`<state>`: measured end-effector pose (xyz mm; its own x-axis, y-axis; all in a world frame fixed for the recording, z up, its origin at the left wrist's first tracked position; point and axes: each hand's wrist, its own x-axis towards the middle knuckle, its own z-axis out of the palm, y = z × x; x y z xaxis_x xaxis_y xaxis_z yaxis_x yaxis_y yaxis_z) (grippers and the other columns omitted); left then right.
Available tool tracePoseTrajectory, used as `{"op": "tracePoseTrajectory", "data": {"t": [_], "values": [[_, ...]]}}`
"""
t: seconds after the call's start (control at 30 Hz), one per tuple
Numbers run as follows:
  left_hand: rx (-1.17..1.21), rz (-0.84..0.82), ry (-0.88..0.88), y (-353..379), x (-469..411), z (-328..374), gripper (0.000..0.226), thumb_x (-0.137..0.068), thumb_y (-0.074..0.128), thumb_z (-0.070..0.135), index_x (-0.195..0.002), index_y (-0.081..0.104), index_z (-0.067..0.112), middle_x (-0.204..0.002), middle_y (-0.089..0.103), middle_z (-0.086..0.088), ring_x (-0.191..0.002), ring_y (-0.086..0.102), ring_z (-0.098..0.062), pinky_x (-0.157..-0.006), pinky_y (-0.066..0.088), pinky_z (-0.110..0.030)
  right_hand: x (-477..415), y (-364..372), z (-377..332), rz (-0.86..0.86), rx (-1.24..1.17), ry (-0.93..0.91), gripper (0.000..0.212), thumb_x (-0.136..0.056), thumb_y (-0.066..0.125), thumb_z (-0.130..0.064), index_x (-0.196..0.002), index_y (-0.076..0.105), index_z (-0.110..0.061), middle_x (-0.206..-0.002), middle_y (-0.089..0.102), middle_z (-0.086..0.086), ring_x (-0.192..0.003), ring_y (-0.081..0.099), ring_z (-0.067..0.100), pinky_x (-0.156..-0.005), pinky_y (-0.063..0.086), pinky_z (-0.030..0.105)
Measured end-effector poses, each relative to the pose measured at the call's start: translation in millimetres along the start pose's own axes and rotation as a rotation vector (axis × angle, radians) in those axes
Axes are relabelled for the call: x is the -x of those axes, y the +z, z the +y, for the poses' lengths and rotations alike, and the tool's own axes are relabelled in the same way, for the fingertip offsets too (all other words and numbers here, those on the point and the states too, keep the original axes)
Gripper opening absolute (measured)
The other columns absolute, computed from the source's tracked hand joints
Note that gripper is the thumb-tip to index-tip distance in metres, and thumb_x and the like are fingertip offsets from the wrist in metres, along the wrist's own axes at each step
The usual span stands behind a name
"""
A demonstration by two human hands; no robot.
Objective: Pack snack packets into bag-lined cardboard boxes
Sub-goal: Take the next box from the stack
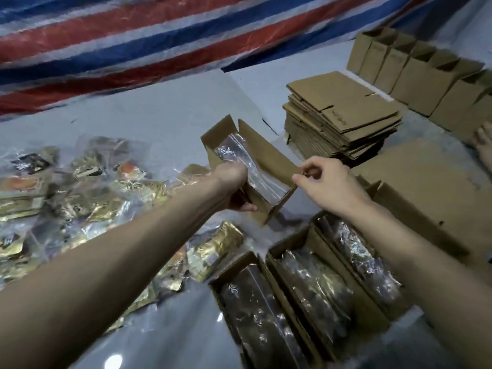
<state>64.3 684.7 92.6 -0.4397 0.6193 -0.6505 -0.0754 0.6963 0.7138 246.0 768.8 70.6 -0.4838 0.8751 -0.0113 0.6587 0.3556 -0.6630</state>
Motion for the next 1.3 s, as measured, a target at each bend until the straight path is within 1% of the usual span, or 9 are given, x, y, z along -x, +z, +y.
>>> {"op": "tracePoseTrajectory", "data": {"t": [0.17, 0.4, 0.6, 0.67, 0.77, 0.87, 1.0, 1.13, 1.3], "values": [[-0.049, -0.079, -0.007, 45.8, -37.0, 20.4, 0.028, -0.096, 0.029, -0.002, -0.088, 0.054, -0.011, -0.058, 0.064, -0.027, -0.046, 0.061, -0.032, -0.048, 0.057, -0.034, -30.3, -17.2, 38.8, 0.0, 0.069, 0.115, 0.016, -0.086, 0.071, -0.044, -0.093, 0.063, -0.033, -0.086, 0.063, -0.015, -0.092, 0.065, 0.018, -0.086, 0.055, 0.041], [-0.089, -0.147, 0.012, 100.7, -77.8, 31.1, 0.034, -0.098, 0.024, 0.004, -0.104, 0.053, -0.013, -0.079, 0.064, -0.034, -0.039, 0.059, -0.031, -0.042, 0.055, -0.033, -45.8, -28.6, 83.4, 0.037, 0.219, 0.206, 0.016, -0.078, 0.06, -0.053, -0.087, 0.055, -0.04, -0.079, 0.064, -0.023, -0.083, 0.063, 0.009, -0.07, 0.049, 0.032], [-0.088, -0.222, -0.01, 134.4, -82.2, 34.7, 0.039, -0.099, 0.024, 0.005, -0.086, 0.056, -0.013, -0.066, 0.062, -0.031, -0.039, 0.059, -0.031, -0.048, 0.055, -0.032, -45.4, -29.0, 101.3, 0.078, 0.091, 0.171, 0.05, -0.087, 0.058, -0.012, -0.133, 0.053, -0.034, -0.132, 0.059, -0.005, -0.099, 0.062, 0.007, -0.094, 0.048, 0.037], [-0.111, -0.259, -0.012, 144.0, -80.3, 37.1, 0.039, -0.098, 0.027, 0.003, -0.096, 0.061, -0.017, -0.084, 0.068, -0.036, -0.054, 0.066, -0.036, -0.059, 0.059, -0.037, -44.8, -28.7, 101.7, 0.082, 0.107, 0.143, 0.06, -0.084, 0.058, -0.003, -0.137, 0.051, -0.031, -0.137, 0.053, -0.002, -0.12, 0.055, 0.015, -0.104, 0.041, 0.037], [-0.149, -0.292, -0.025, 150.9, -79.0, 41.5, 0.038, -0.1, 0.032, 0.007, -0.111, 0.06, -0.016, -0.103, 0.069, -0.035, -0.077, 0.072, -0.042, -0.074, 0.06, -0.043, -44.3, -28.8, 98.4, 0.087, 0.134, 0.16, 0.058, -0.077, 0.053, 0.003, -0.126, 0.06, -0.028, -0.132, 0.051, 0.001, -0.122, 0.052, 0.022, -0.1, 0.038, 0.034], [-0.157, -0.298, -0.036, 144.2, -75.0, 41.4, 0.043, -0.103, 0.04, 0.026, -0.119, 0.06, -0.009, -0.101, 0.07, -0.027, -0.063, 0.064, -0.033, -0.057, 0.056, -0.034, -43.8, -29.0, 94.1, 0.083, 0.142, 0.181, 0.052, -0.075, 0.053, 0.005, -0.116, 0.067, -0.023, -0.128, 0.05, 0.001, -0.117, 0.053, 0.022, -0.101, 0.039, 0.035], [-0.107, -0.295, 0.015, 118.0, -60.3, 26.9, 0.049, -0.098, 0.054, 0.05, -0.126, 0.052, 0.009, -0.11, 0.068, -0.022, -0.069, 0.065, -0.03, -0.054, 0.054, -0.029, -42.6, -24.2, 84.9, 0.075, 0.187, 0.192, 0.045, -0.076, 0.057, 0.004, -0.112, 0.07, -0.018, -0.132, 0.047, 0.007, -0.122, 0.05, 0.028, -0.108, 0.037, 0.038], [-0.158, -0.224, 0.136, 74.4, -42.3, -2.4, 0.047, -0.1, 0.053, 0.043, -0.122, 0.056, 0.002, -0.101, 0.073, -0.016, -0.06, 0.062, -0.024, -0.058, 0.052, -0.026, -37.8, -16.3, 62.9, 0.163, 0.292, 0.161, 0.043, -0.075, 0.061, 0.0, -0.115, 0.07, -0.015, -0.134, 0.047, 0.016, -0.129, 0.039, 0.036, -0.111, 0.036, 0.05], [-0.189, -0.038, 0.348, 11.5, -16.0, -53.1, 0.031, -0.101, 0.051, 0.021, -0.104, 0.069, -0.004, -0.084, 0.071, -0.01, -0.062, 0.059, -0.019, -0.06, 0.051, -0.024, -16.7, 13.1, 2.9, 0.21, 0.158, -0.071, 0.035, -0.08, 0.06, 0.003, -0.109, 0.072, -0.014, -0.13, 0.052, 0.017, -0.126, 0.043, 0.038, -0.108, 0.034, 0.044]]}}
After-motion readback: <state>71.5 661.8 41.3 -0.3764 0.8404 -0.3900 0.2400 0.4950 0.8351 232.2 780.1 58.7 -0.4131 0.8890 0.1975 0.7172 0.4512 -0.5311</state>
